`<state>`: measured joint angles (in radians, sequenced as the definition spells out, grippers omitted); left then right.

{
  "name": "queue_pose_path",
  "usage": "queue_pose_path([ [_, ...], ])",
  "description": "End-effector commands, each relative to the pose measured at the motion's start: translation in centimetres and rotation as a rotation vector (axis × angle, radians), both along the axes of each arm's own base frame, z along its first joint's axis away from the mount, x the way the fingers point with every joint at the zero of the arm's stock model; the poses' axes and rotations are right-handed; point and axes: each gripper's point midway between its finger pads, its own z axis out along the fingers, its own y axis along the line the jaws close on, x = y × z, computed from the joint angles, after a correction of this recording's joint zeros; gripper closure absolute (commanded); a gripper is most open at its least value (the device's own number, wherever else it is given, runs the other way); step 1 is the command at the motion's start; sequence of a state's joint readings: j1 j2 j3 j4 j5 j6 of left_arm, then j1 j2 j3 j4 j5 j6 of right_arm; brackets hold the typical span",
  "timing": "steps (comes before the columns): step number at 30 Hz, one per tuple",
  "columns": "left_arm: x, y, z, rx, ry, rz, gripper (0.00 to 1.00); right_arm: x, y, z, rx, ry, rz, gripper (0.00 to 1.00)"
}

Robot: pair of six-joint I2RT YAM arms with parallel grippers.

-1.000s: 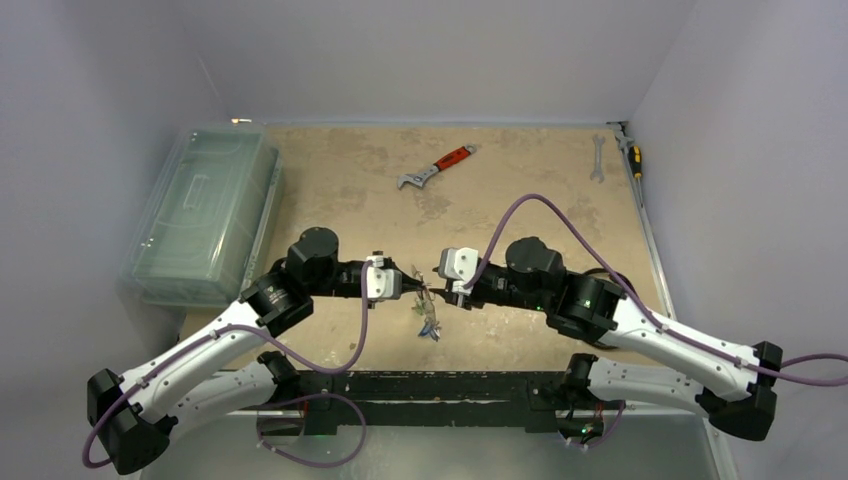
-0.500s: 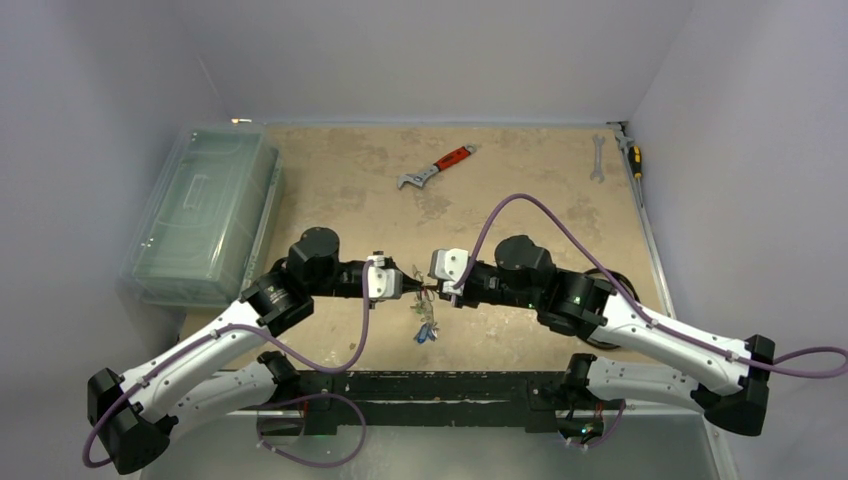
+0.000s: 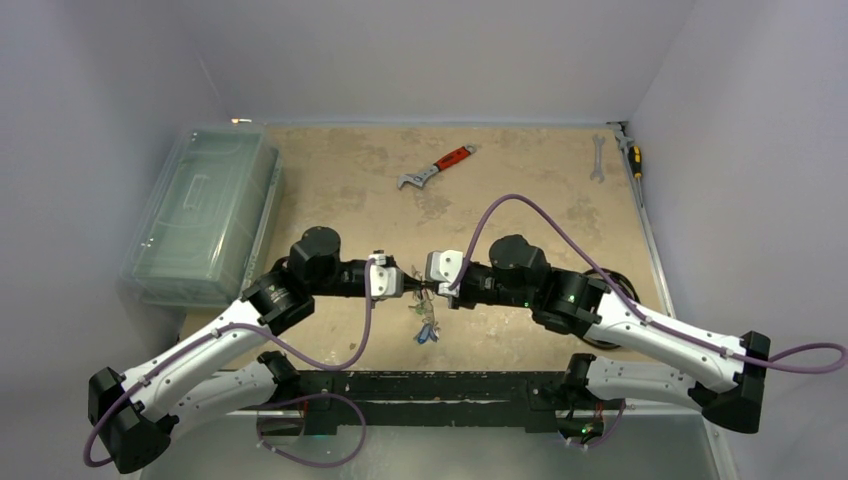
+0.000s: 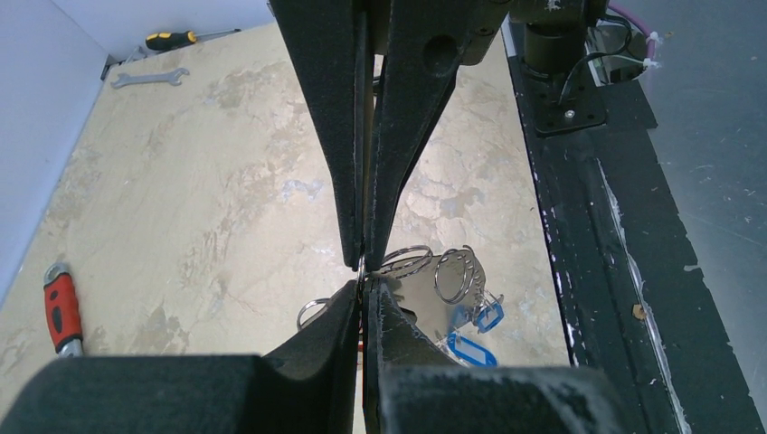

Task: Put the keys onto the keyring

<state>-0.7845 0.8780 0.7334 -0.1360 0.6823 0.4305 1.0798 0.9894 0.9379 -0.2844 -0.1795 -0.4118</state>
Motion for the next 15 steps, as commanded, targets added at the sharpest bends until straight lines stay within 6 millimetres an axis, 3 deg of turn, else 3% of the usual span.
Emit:
queue_pose_path([
  [1,0.7,-0.3,3.4,-0.070,-0.081,0.008,1.00,0.0,0.9,2.9,0.075,-0.035,0.022,1.00],
  [3,0.9,-0.3,3.5,-0.072,-0.086,0.018,0.99,0.0,0.8,2.9,0.078,-0.038,0.023,1.00],
  [7,0.9,0.1,3.9,-0.089,-0.113,0.038,0.58,0.0,0.3,4.0,0.124,-0.067,0.012,1.00],
  [9,0.9,0.5,4.2,-0.104,-0.135,0.051,0.48,-0.2,0.0,5.0,0.163,-0.086,0.010,1.00],
  [12,0.9,0.8,4.4,-0.112,-0.164,0.059,0.46,-0.8,-0.3,5.9,0.213,-0.100,0.029,1.00],
  [15,0.6,0.8,4.4,-0.110,-0.175,0.042,0.55,-1.1,-0.5,6.5,0.239,-0.099,0.033,1.00],
])
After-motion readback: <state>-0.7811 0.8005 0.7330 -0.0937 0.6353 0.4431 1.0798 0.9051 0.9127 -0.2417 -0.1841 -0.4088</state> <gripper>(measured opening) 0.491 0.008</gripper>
